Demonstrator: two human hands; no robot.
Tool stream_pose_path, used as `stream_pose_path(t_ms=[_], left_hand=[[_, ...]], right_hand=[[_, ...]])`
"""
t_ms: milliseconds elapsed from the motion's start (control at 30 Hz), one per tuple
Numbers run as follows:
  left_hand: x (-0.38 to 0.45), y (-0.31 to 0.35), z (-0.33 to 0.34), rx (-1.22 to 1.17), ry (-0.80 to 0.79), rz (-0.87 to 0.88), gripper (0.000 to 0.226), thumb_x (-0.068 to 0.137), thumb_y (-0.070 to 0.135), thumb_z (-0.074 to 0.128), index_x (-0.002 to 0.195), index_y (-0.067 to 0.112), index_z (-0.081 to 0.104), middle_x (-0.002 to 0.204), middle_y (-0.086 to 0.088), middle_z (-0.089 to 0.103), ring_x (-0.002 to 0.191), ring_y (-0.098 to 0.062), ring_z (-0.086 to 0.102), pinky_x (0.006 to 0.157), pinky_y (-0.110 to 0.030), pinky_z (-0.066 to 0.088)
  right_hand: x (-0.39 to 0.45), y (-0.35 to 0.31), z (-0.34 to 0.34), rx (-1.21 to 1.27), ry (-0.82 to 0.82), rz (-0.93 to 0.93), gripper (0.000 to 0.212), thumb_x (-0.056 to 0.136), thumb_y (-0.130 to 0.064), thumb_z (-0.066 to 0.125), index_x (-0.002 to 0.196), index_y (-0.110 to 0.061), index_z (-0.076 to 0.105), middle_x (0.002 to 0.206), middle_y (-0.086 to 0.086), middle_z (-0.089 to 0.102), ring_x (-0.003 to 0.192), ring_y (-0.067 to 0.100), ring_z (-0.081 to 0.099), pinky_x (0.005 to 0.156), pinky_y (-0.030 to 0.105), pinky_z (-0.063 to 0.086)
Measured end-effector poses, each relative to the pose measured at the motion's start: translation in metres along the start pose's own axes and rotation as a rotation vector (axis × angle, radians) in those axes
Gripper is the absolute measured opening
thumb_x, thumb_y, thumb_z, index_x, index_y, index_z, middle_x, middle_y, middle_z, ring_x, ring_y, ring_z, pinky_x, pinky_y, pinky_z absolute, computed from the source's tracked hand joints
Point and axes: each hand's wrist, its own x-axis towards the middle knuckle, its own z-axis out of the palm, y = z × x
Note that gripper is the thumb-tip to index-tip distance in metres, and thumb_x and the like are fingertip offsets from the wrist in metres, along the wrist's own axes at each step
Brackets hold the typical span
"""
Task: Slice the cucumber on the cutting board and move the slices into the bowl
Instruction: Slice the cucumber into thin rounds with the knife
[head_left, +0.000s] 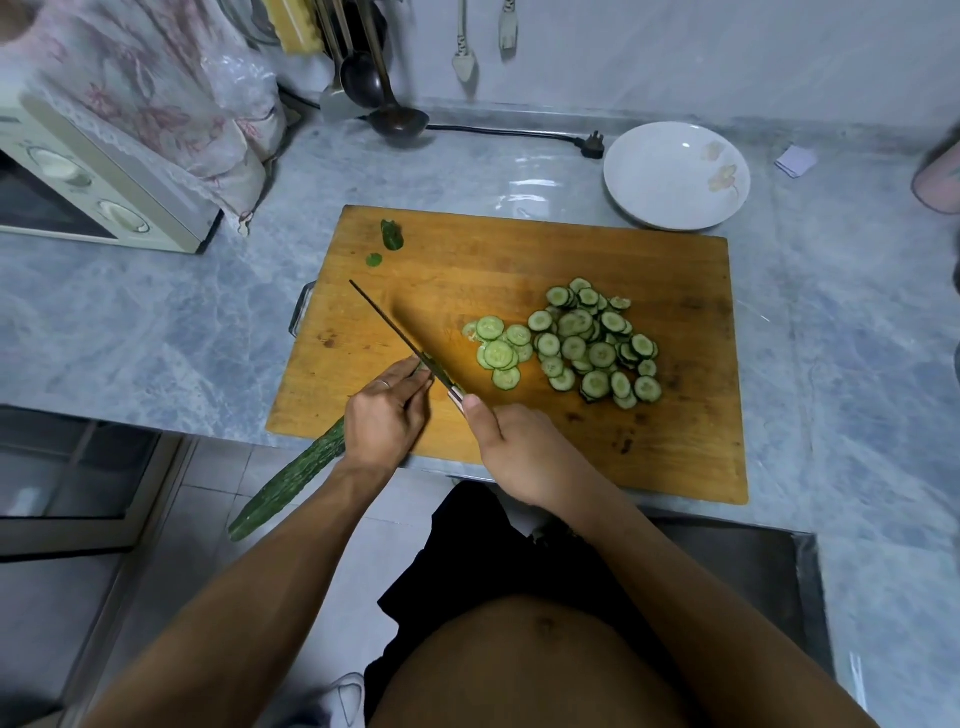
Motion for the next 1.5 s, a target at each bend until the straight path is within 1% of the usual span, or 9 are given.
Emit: stream_pose_path(t_ms=[200, 300, 400, 500, 600, 733, 900, 1067, 1500], left_hand=[[0.000, -0.003, 0.002, 0.041, -0.001, 0.016, 0.032, 0.087, 0.022, 0.049, 0.095, 0.010, 0.078, 0.110, -0.009, 0.073, 0.094, -0.025, 0.072, 0.067, -0.033, 0.059], [0.000, 0.001, -0.001, 0.020, 0.009, 0.009, 0.031, 0.088, 0.023, 0.052, 0.100, 0.011, 0.078, 0.114, -0.009, 0.072, 0.096, -0.024, 0.071, 0.072, -0.034, 0.059], [-0.001, 0.002, 0.000, 0.001, 0.017, -0.023, 0.021, 0.088, 0.020, 0.062, 0.100, 0.012, 0.078, 0.117, -0.005, 0.071, 0.090, -0.022, 0.072, 0.070, -0.032, 0.059], [-0.002, -0.001, 0.000, -0.018, 0.043, -0.044, 0.017, 0.087, 0.018, 0.068, 0.099, 0.011, 0.078, 0.116, -0.005, 0.071, 0.090, -0.023, 0.072, 0.071, -0.034, 0.060], [-0.002, 0.000, -0.002, -0.020, 0.040, -0.040, 0.017, 0.086, 0.017, 0.070, 0.098, 0.009, 0.078, 0.113, -0.007, 0.072, 0.089, -0.024, 0.072, 0.073, -0.034, 0.060], [0.001, -0.003, -0.003, -0.054, 0.019, -0.033, 0.019, 0.084, 0.015, 0.069, 0.098, 0.007, 0.078, 0.112, -0.010, 0.072, 0.093, -0.023, 0.072, 0.081, -0.035, 0.059], [0.001, -0.002, -0.003, -0.052, -0.002, -0.030, 0.030, 0.089, 0.024, 0.056, 0.099, 0.007, 0.078, 0.108, -0.011, 0.073, 0.100, -0.024, 0.070, 0.083, -0.035, 0.058], [-0.001, -0.003, -0.003, -0.054, -0.005, -0.052, 0.032, 0.088, 0.025, 0.053, 0.096, 0.007, 0.078, 0.108, -0.011, 0.073, 0.099, -0.025, 0.070, 0.083, -0.035, 0.058], [0.000, -0.003, -0.002, -0.048, -0.042, -0.049, 0.035, 0.090, 0.027, 0.050, 0.097, 0.008, 0.078, 0.108, -0.010, 0.073, 0.098, -0.024, 0.070, 0.079, -0.035, 0.058]], right_hand=[[0.023, -0.003, 0.017, -0.028, 0.014, 0.027, 0.060, 0.104, -0.052, 0.018, 0.078, -0.011, 0.052, 0.084, 0.012, 0.057, 0.096, 0.031, 0.051, 0.074, 0.035, 0.037], [0.023, -0.002, 0.015, -0.034, 0.048, 0.004, 0.060, 0.105, -0.050, 0.018, 0.065, -0.015, 0.047, 0.067, 0.005, 0.051, 0.081, 0.031, 0.054, 0.067, 0.034, 0.036], [0.026, 0.003, 0.003, 0.010, 0.061, 0.032, 0.065, 0.105, -0.050, 0.018, 0.061, -0.011, 0.047, 0.059, 0.005, 0.048, 0.061, 0.023, 0.049, 0.058, 0.033, 0.032], [0.025, 0.007, -0.006, 0.055, 0.061, 0.043, 0.065, 0.105, -0.051, 0.019, 0.056, -0.012, 0.036, 0.051, 0.006, 0.037, 0.048, 0.024, 0.040, 0.053, 0.032, 0.029], [0.020, 0.011, -0.012, 0.094, 0.052, 0.050, 0.065, 0.104, -0.053, 0.020, 0.058, -0.011, 0.037, 0.052, 0.009, 0.036, 0.050, 0.026, 0.039, 0.055, 0.034, 0.034], [0.004, 0.007, -0.014, 0.056, 0.026, 0.005, 0.062, 0.104, -0.052, 0.021, 0.066, -0.008, 0.045, 0.066, 0.018, 0.048, 0.061, 0.027, 0.047, 0.062, 0.038, 0.036], [-0.005, 0.001, -0.004, -0.041, 0.024, -0.069, 0.060, 0.106, -0.046, 0.023, 0.061, -0.010, 0.039, 0.062, 0.008, 0.046, 0.069, 0.027, 0.048, 0.064, 0.035, 0.030], [-0.009, 0.004, -0.001, -0.048, 0.022, -0.069, 0.058, 0.105, -0.048, 0.023, 0.060, -0.015, 0.038, 0.063, 0.003, 0.043, 0.075, 0.026, 0.047, 0.068, 0.034, 0.031], [0.001, -0.001, 0.000, -0.028, -0.013, -0.044, 0.062, 0.106, -0.048, 0.020, 0.061, -0.010, 0.040, 0.063, 0.009, 0.047, 0.070, 0.026, 0.047, 0.066, 0.034, 0.030]])
